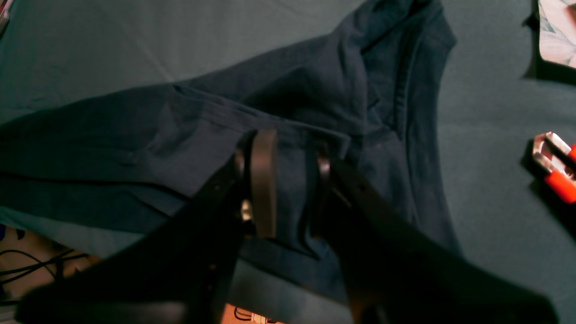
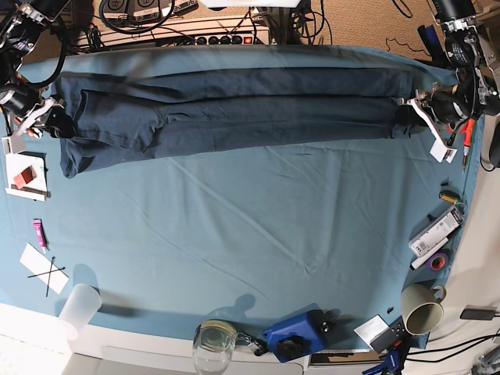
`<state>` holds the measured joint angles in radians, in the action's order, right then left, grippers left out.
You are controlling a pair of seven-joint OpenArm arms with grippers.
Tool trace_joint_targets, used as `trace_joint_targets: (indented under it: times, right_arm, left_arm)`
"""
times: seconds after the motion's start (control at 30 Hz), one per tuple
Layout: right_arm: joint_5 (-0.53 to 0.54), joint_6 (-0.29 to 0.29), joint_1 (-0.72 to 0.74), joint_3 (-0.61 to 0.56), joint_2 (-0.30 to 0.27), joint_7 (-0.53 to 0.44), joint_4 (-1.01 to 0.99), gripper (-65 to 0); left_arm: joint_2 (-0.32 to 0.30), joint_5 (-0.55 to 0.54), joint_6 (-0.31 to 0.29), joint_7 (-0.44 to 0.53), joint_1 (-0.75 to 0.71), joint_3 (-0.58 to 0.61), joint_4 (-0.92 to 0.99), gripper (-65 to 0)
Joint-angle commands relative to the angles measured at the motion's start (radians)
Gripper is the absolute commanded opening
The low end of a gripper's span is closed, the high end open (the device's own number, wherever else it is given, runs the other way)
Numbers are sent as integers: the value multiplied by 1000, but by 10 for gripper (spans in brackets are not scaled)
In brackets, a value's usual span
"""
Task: Fold the T-shirt properly
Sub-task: 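Lay the hem down on the folded strip and release both grippers, then move the left gripper to the strip's end and grasp it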
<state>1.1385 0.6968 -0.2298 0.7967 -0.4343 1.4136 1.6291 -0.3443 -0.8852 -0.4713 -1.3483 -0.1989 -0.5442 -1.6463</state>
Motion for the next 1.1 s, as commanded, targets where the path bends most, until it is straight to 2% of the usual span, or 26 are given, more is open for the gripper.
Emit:
trace_joint_targets:
  times: [0.0,0.23,0.4,0.53,0.6,0.67,0.77,0.83,1.07]
  right_arm:
    - [20,1,6,10,-26,-17,16,-529]
    - [-26,1,24,10,-26,-41,16,-529]
    - [-32,1,34,10,-26,-61,16,-529]
    - [-33,1,33,10,-25,-60,16,-529]
    - [-33,1,33,10,-25,-60,16,-529]
    - [-36,1,33,10,-25,-60,16,-529]
    - [-40,1,33,10,-25,-60,16,-529]
    - [-45,1,33,9,-25,-60,16,-529]
    - [-69,1,33,0,-23,-68,12,-529]
  left_arm:
    - [-14,-26,0,-21,0,-2,-8,-650]
    - [-85,-132,0,-22,1,-2,-11,-650]
    - [-151,-141,-2,-21,3,-2,-14,-650]
    - [-186,-148,-27,-21,6,-14,-14,-650]
    - [-188,-152,-23,-21,16,-41,-14,-650]
    - [-188,-202,-24,-24,22,-70,-15,-650]
    - [-188,-307,-79,-48,25,-89,-25,-650]
    - [-185,-354,-92,-48,24,-89,-38,-650]
    - [-185,-357,-100,-48,19,-88,-182,-650]
